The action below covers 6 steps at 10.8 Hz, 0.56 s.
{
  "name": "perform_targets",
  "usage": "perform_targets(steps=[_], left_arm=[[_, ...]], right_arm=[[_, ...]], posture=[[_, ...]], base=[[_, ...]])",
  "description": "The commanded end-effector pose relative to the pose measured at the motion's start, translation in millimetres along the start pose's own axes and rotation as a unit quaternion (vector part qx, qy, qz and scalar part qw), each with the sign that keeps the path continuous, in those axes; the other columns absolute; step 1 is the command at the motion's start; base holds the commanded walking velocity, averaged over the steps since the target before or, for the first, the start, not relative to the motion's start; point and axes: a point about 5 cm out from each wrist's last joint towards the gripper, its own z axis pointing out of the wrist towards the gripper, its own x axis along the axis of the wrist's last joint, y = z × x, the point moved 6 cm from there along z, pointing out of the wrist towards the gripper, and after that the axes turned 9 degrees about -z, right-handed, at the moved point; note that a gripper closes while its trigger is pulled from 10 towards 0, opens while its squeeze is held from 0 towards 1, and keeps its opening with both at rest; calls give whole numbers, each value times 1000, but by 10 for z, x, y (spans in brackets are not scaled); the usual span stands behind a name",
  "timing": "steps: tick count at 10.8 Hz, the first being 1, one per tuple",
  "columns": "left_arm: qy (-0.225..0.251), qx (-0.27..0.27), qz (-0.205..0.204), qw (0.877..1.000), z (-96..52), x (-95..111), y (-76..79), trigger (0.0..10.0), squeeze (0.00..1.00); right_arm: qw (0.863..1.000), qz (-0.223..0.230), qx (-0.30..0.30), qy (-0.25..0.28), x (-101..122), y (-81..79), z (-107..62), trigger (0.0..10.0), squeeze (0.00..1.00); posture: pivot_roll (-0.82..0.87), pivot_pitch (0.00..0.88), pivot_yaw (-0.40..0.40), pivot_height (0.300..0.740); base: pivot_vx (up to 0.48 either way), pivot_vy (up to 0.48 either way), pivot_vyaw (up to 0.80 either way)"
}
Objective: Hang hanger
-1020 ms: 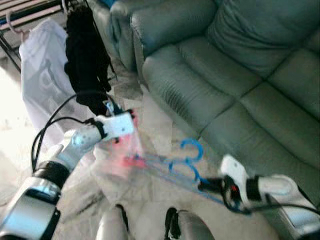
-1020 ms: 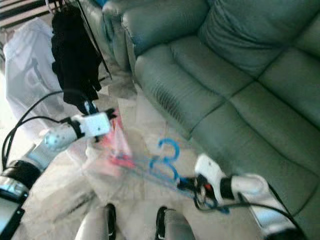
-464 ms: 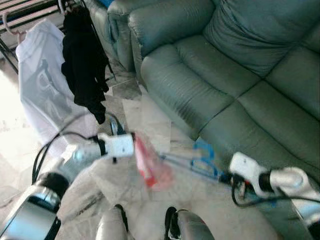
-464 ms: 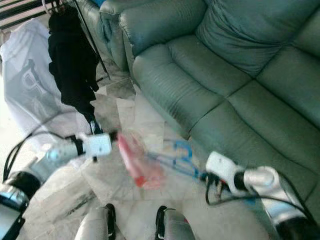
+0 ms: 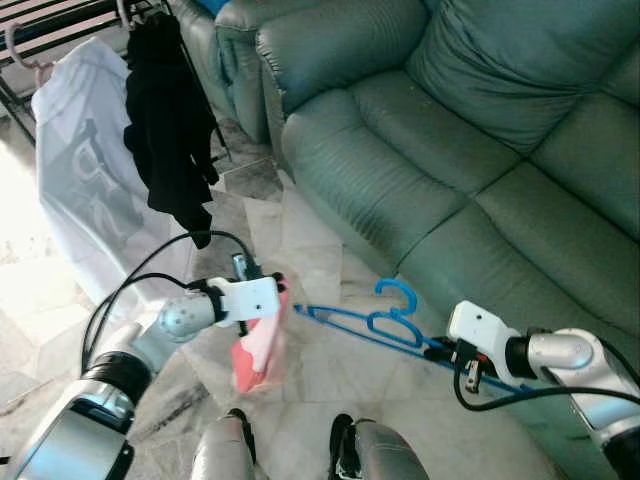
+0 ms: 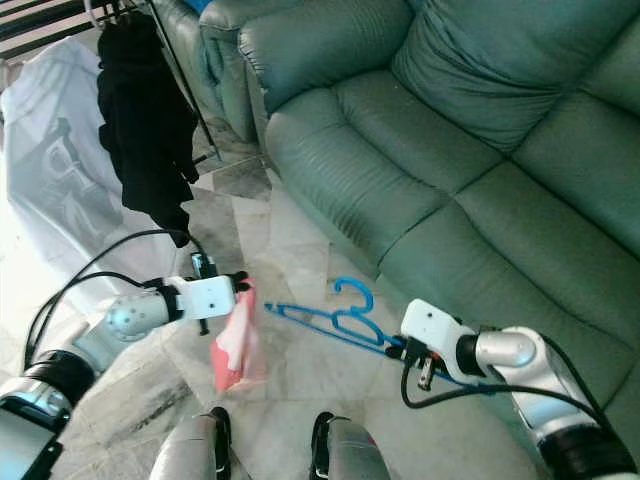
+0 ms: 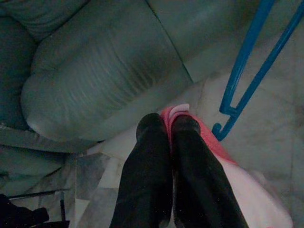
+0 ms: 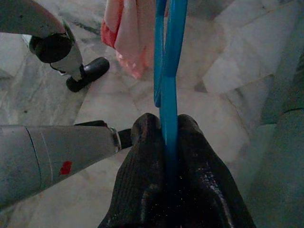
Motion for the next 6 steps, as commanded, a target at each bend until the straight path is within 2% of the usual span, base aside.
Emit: perform_targets(steps=[1, 3, 6], left_arm=[[8, -4, -7, 1000, 27, 34, 36, 10000, 0], [19, -7, -12, 1000, 63, 96, 55, 10000, 0], [-2, 4, 0, 1000, 85, 11, 81, 10000, 0]], right_arm=[[1000, 0, 12, 11, 30, 2, -20, 10000, 0], [1000, 1, 18, 20, 63, 8, -44, 10000, 0], [999, 2, 37, 17, 66, -26, -71, 10000, 0]], posture=[[-46, 178, -63, 740], [-49, 177, -66, 740], [-52, 178, -63, 740]], base=[[0, 0, 0], [0, 0, 0], [0, 0, 0]])
